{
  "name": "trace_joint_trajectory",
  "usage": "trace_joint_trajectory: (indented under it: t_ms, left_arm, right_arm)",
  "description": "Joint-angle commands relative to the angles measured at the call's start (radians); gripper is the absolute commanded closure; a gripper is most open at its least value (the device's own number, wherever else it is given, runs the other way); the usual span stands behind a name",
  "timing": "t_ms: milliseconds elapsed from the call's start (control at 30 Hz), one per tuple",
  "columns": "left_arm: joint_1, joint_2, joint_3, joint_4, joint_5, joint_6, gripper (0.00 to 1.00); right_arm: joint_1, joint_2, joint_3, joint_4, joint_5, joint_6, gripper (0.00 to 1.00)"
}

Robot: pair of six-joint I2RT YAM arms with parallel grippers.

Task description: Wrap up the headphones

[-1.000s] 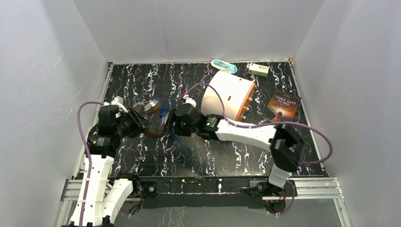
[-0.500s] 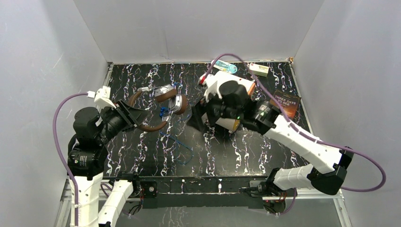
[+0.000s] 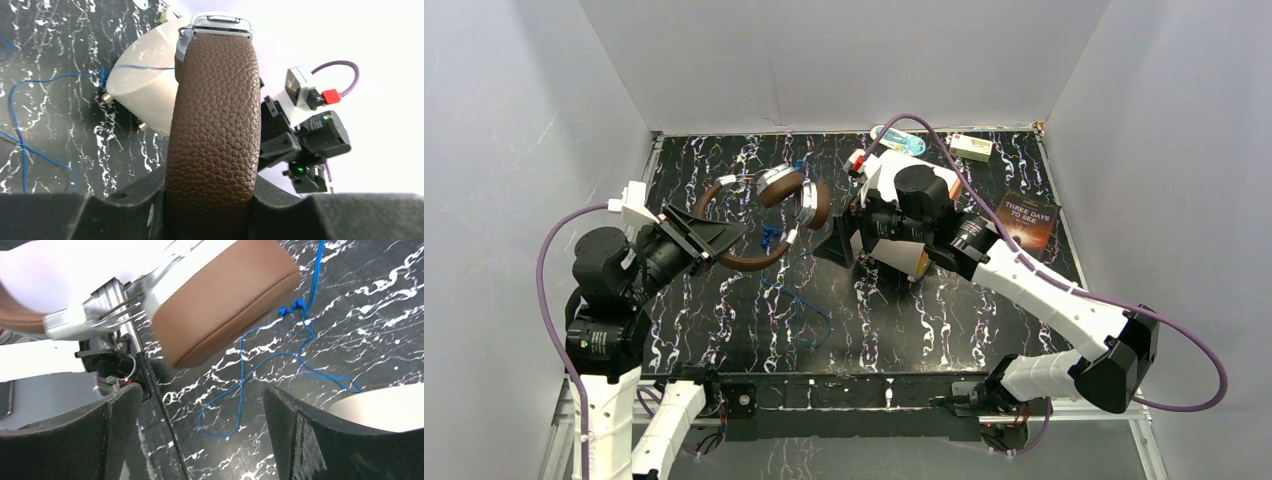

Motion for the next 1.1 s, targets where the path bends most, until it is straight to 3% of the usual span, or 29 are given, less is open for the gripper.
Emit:
trace_joint_trajectory:
  t_ms: [0,33,167,267,500,633,700,867,967,1067]
  left_arm:
    - [0.007,-0.031,-0.006,0.092,0.105,-0.075,1.00]
    - [0.007,-0.035,-0.010,0.092,0.112,-0.077,1.00]
    - [0.007,-0.049,-0.040,0.100,0.149,-0.090,1.00]
    - [0.007,-0.051,-0.046,0.095,0.167,-0.094,1.00]
    - [0.007,-0.044,-0.013,0.058,0.206,-0.069,1.00]
    - [0.007,-0.040,-0.009,0.072,0.234,-0.069,1.00]
    - [0.007,-0.038,-0.015,0.093,0.254,-0.096,1.00]
    - [0.006,-0.021,0.015,0.093,0.241,-0.099,1.00]
    - [0.007,-0.013,0.048,0.071,0.211,-0.097,1.00]
    - [0.007,-0.017,0.048,0.075,0.202,-0.095,1.00]
  right_arm:
    - [0.002,-0.012,-0.035,0.259,0.092,-0.026,0.02]
    - [0.000,-0.009,-0.036,0.275,0.134,-0.021,0.03]
    - [-0.005,-0.014,-0.084,0.440,0.040,-0.042,0.09]
    - [-0.004,-0.036,-0.137,0.551,0.034,-0.055,0.06]
    - [-0.055,-0.084,-0.176,0.516,0.148,-0.068,0.13]
    - [-0.154,-0.118,-0.193,0.412,0.187,-0.093,0.17]
    - [-0.217,-0.124,-0.179,0.387,0.136,-0.059,0.20]
    - [-0.244,-0.046,0.038,0.088,0.074,-0.064,0.21]
    - [-0.244,-0.076,0.074,-0.050,0.110,-0.098,0.09]
    - [-0.244,-0.103,0.094,-0.183,0.048,-0.165,0.06]
